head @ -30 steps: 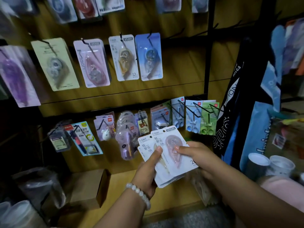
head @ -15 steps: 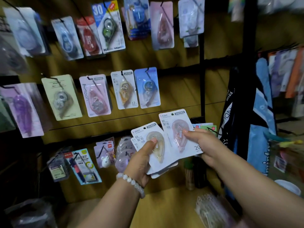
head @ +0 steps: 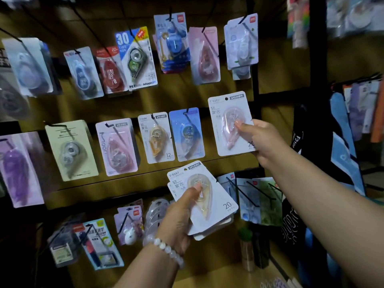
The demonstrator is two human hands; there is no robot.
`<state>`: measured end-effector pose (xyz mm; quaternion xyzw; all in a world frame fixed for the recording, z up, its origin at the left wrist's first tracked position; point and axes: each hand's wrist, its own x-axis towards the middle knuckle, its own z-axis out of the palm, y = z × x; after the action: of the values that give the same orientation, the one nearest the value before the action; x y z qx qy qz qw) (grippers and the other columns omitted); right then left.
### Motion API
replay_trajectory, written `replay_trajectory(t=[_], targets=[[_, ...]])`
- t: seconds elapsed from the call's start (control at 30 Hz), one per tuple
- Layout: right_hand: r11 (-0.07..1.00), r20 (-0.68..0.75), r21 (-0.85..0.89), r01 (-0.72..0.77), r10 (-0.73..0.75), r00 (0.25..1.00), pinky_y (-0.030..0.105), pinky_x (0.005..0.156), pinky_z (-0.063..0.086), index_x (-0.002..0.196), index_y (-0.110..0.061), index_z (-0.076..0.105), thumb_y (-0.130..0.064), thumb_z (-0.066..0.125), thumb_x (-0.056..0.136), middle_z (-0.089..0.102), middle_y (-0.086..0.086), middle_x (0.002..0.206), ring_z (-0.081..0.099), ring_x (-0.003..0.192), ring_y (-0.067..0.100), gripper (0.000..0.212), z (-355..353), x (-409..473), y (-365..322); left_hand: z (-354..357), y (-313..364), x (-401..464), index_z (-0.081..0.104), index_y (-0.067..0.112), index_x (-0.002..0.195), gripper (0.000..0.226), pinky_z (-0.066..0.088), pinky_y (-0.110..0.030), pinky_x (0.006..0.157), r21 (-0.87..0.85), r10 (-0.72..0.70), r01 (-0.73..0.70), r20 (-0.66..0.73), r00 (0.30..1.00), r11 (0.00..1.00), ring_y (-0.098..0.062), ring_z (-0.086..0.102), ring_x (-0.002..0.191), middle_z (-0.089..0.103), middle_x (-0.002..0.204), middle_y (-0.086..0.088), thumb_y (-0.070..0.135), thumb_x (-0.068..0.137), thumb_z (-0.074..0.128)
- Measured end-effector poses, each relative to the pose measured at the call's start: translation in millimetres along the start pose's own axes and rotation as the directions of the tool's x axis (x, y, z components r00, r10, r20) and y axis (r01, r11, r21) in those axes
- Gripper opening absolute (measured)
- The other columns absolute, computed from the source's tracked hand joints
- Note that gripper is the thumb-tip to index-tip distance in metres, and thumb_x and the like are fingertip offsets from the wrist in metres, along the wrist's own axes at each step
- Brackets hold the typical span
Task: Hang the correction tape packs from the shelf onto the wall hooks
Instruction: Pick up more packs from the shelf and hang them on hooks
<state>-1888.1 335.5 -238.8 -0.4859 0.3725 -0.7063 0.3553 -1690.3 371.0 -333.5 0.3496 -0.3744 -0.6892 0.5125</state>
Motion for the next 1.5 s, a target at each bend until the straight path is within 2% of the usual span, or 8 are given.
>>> replay_trajectory(t=[0.17, 0.37, 0.6, 0.77, 0.93, 1.17, 1.3, 1.5], targets=[[1.000, 0.005, -0.017, -0.017, 0.017, 1.000, 0.024, 0.056, 0.056, 0.105, -0.011, 0.067, -0.021, 0.066, 0.089, 0.075, 0.004, 0.096, 0.074, 0.075, 0.015, 0.020, 2, 2, 12, -2, 0, 3, 0.063, 0.005, 0.114, 0.055, 0.060, -0.042, 0.062, 0.002, 0.000, 0.000, 0.023, 1.000, 1.000, -0.038, 0.072, 0.090, 0.075, 0.104, -0.019, 0.028, 0.065, 0.075], [1.000, -0.063, -0.010, 0.003, -0.003, 0.998, 0.036, 0.078, 0.059, 0.109, -0.010, 0.066, -0.024, 0.066, 0.088, 0.074, 0.004, 0.101, 0.072, 0.089, 0.022, 0.024, 1, 5, 20, -6, -4, 4, 0.064, 0.006, 0.112, 0.033, 0.059, -0.048, 0.075, -0.005, 0.011, -0.010, 0.042, 0.999, 1.000, -0.038, 0.072, 0.089, 0.075, 0.102, -0.019, 0.023, 0.085, 0.068], [0.991, -0.119, -0.108, -0.085, 0.072, 0.990, 0.021, 0.056, 0.054, 0.107, -0.010, 0.065, -0.027, 0.068, 0.087, 0.073, 0.005, 0.099, 0.071, 0.079, 0.017, 0.026, 19, 29, 29, -3, -9, 7, 0.065, 0.007, 0.109, 0.031, 0.059, -0.048, 0.075, -0.009, 0.008, -0.008, 0.042, 0.999, 1.000, -0.034, 0.075, 0.081, 0.076, 0.100, -0.017, 0.023, 0.083, 0.069], [0.957, -0.142, -0.224, -0.186, 0.157, 0.977, 0.040, 0.091, 0.054, 0.099, -0.010, 0.061, -0.046, 0.070, 0.081, 0.065, 0.004, 0.094, 0.062, 0.088, 0.020, 0.041, 22, 39, 42, -3, -11, 7, 0.066, 0.008, 0.107, 0.026, 0.062, -0.042, 0.064, -0.015, 0.014, -0.014, 0.045, 0.999, 1.000, -0.031, 0.075, 0.078, 0.077, 0.098, -0.016, 0.022, 0.085, 0.068], [0.893, -0.273, -0.386, -0.232, 0.130, 0.953, 0.037, 0.089, 0.044, 0.137, -0.007, 0.038, -0.051, 0.065, 0.083, 0.052, 0.007, 0.128, 0.053, 0.116, 0.028, 0.074, 8, 17, 57, -10, -16, 9, 0.066, 0.009, 0.109, 0.027, 0.060, -0.046, 0.074, -0.008, 0.026, -0.026, 0.044, 0.999, 1.000, -0.032, 0.075, 0.083, 0.077, 0.101, -0.014, 0.023, 0.085, 0.067], [0.871, 0.079, -0.385, -0.306, 0.361, 0.929, 0.030, 0.065, 0.046, 0.081, -0.012, 0.057, -0.058, 0.068, 0.075, 0.068, 0.006, 0.078, 0.063, 0.070, 0.022, 0.047, 23, -73, 77, -12, -25, 14, 0.066, 0.007, 0.113, 0.036, 0.058, -0.052, 0.082, -0.027, 0.044, -0.042, 0.045, 0.998, 0.999, -0.036, 0.073, 0.092, 0.075, 0.105, -0.019, 0.025, 0.081, 0.070], [0.880, 0.095, -0.321, -0.351, 0.398, 0.912, 0.038, 0.069, 0.056, 0.084, -0.008, 0.064, -0.038, 0.081, 0.071, 0.075, 0.014, 0.084, 0.072, 0.072, 0.028, 0.036, 30, -83, 85, -12, -30, 16, 0.063, 0.008, 0.121, 0.058, 0.051, -0.061, 0.092, -0.042, 0.085, -0.083, 0.040, 0.996, 0.996, -0.039, 0.070, 0.102, 0.072, 0.110, -0.022, 0.034, 0.071, 0.074], [0.933, 0.075, -0.032, -0.360, 0.361, 0.930, 0.034, 0.067, 0.057, 0.080, -0.006, 0.068, -0.017, 0.074, 0.080, 0.076, 0.011, 0.074, 0.072, 0.064, 0.024, 0.013, 28, -80, 95, -19, -29, 14, 0.064, 0.011, 0.123, 0.059, 0.054, -0.059, 0.086, -0.131, 0.029, -0.013, 0.116, 0.993, 0.991, -0.041, 0.068, 0.106, 0.070, 0.116, -0.022, 0.046, 0.076, 0.064]])
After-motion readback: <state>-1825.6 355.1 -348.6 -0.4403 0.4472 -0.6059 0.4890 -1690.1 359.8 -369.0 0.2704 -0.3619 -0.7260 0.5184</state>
